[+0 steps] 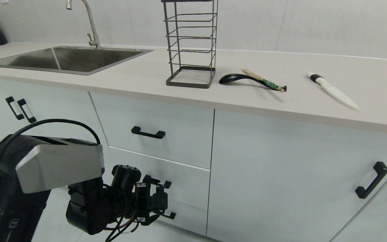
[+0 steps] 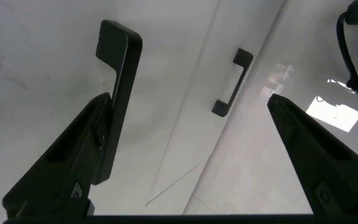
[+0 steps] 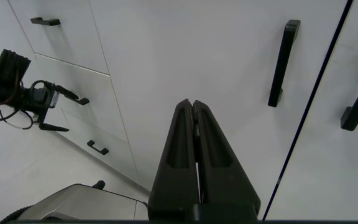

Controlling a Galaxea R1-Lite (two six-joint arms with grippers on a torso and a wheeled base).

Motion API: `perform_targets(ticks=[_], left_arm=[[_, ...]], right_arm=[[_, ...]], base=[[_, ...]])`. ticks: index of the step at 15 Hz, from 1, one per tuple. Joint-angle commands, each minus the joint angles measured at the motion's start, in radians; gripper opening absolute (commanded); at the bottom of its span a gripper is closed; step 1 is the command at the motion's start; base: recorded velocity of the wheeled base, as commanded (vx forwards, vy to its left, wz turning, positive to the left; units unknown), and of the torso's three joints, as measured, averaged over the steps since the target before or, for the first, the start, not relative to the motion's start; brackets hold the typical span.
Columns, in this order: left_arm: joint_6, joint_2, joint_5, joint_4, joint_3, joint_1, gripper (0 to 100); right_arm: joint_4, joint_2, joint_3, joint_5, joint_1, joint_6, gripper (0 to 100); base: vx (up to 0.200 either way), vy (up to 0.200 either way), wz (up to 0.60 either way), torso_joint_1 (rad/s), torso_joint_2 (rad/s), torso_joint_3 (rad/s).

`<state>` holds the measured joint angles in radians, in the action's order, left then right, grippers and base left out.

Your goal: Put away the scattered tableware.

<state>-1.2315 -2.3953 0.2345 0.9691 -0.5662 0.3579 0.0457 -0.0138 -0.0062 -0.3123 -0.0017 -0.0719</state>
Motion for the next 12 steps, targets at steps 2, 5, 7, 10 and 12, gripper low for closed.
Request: perform_targets(ticks=[2, 5, 7, 10, 12], left_arm=[[0.000, 0.012, 0.002, -0.007, 0.060, 0.004, 100], [0.001, 0.019, 0.002, 0.037, 0.089, 0.006, 100], [0.003, 0.047, 0.002, 0.056, 0.124, 0.006, 100], [0.006, 0.110, 0.002, 0.056, 0.147, 0.006, 100], [0.010, 0.186, 0.003, 0.048, 0.180, 0.003, 100]], right_arm=[[0.000, -0.002, 0.000, -0.001, 0.000, 0.000, 0], [0.000, -0.002, 0.000, -0.001, 0.000, 0.000, 0], [0.000, -0.002, 0.000, -0.001, 0.000, 0.000, 0], [0.000, -0.002, 0.000, -0.001, 0.000, 0.000, 0], [0.000, -0.002, 0.000, -0.001, 0.000, 0.000, 0]], base=[[0.000, 0.000, 0.00, 0.000, 0.00, 0.000], [0.000, 0.000, 0.00, 0.000, 0.00, 0.000], [0.000, 0.000, 0.00, 0.000, 0.00, 0.000], [0.000, 0.000, 0.00, 0.000, 0.00, 0.000], [0.000, 0.000, 0.00, 0.000, 0.00, 0.000]])
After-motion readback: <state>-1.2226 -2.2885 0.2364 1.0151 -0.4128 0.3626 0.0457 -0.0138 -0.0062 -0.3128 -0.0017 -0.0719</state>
